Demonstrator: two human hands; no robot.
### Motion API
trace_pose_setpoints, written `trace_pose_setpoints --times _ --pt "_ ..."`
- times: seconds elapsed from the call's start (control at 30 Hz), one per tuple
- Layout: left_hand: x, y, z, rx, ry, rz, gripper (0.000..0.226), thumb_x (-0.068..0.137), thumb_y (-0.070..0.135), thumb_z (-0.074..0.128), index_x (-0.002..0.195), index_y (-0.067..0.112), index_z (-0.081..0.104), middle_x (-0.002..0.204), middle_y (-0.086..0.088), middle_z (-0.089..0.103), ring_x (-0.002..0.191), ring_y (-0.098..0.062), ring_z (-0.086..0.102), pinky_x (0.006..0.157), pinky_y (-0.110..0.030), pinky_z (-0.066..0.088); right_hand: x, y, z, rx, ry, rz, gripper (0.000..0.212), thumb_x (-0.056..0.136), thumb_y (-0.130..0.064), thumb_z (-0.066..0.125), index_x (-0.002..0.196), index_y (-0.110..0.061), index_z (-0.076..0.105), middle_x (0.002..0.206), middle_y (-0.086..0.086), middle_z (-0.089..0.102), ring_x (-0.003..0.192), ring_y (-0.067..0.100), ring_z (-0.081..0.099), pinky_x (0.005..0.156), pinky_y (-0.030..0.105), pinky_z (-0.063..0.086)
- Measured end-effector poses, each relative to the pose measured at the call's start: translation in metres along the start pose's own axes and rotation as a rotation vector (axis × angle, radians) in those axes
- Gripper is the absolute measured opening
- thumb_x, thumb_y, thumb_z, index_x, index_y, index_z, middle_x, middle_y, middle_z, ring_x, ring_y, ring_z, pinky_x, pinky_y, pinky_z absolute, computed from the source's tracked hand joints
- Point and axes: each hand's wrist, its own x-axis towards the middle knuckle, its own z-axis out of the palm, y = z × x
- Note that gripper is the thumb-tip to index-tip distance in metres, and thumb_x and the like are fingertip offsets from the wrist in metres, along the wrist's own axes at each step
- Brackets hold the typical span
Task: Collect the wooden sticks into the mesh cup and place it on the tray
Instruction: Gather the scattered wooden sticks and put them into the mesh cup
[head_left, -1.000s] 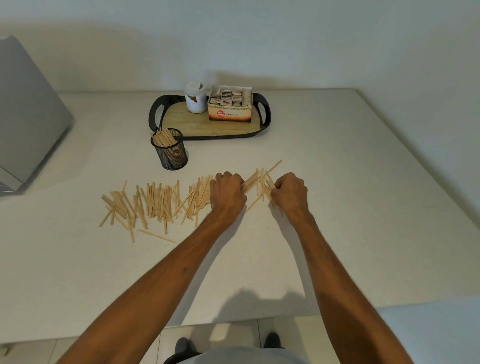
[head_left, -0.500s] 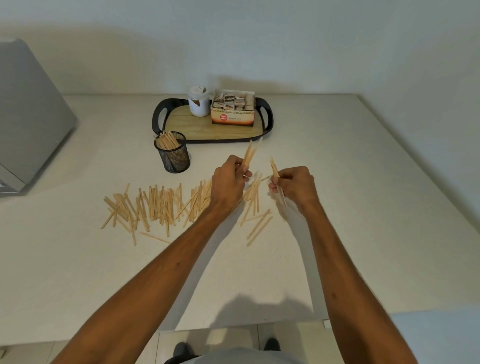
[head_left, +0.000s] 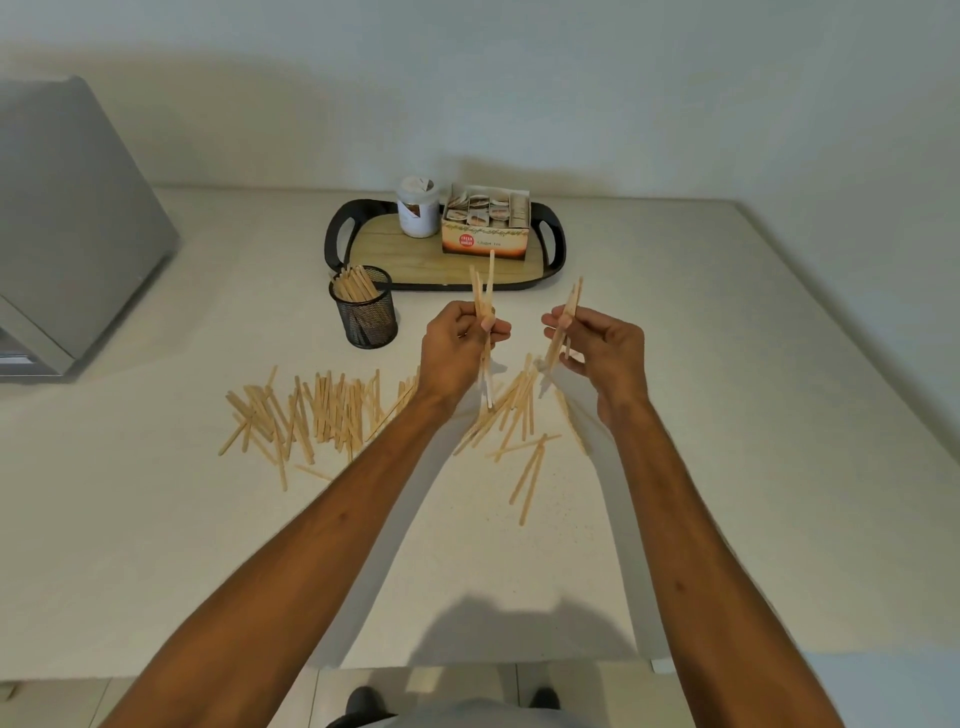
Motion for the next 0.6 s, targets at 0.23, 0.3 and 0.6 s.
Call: trace_pose_setpoints --times 0.23,0.3,0.6 --pt "0.010 0.011 -0.032 -0.070 0.091 0.056 0.025 0.111 0.008 0.060 0.129 -0.011 0.059 0.111 -0.027 0.079 0.106 -0.041 0.079 0.099 -0.053 0.063 0.007 -0.007 0.032 0.055 -0.031 0.010 0.028 0.100 -0.022 0.075 0.126 -0.013 0.079 0.110 -0.002 0.083 0.107 0.012 0.079 0.101 0.051 0.059" --pt "0.015 0.015 -0.045 -0.079 0.126 0.086 0.027 0.111 0.010 0.061 0.129 -0.011 0.058 0.110 -0.027 0.079 0.103 -0.040 0.079 0.097 -0.052 0.064 0.012 -0.008 0.044 0.066 -0.055 -0.020 0.029 0.100 -0.022 0.075 0.127 -0.012 0.078 0.111 0.000 0.083 0.106 0.012 0.079 0.098 0.044 0.059" --pt "0.061 0.051 -0.118 -0.049 0.307 0.241 0.025 0.112 0.008 0.057 0.128 -0.010 0.056 0.106 -0.029 0.078 0.099 -0.042 0.079 0.092 -0.055 0.065 0.041 -0.025 0.124 0.134 -0.243 -0.172 0.027 0.102 -0.010 0.071 0.127 0.000 0.075 0.114 0.016 0.081 0.108 0.025 0.079 0.089 0.033 0.065"
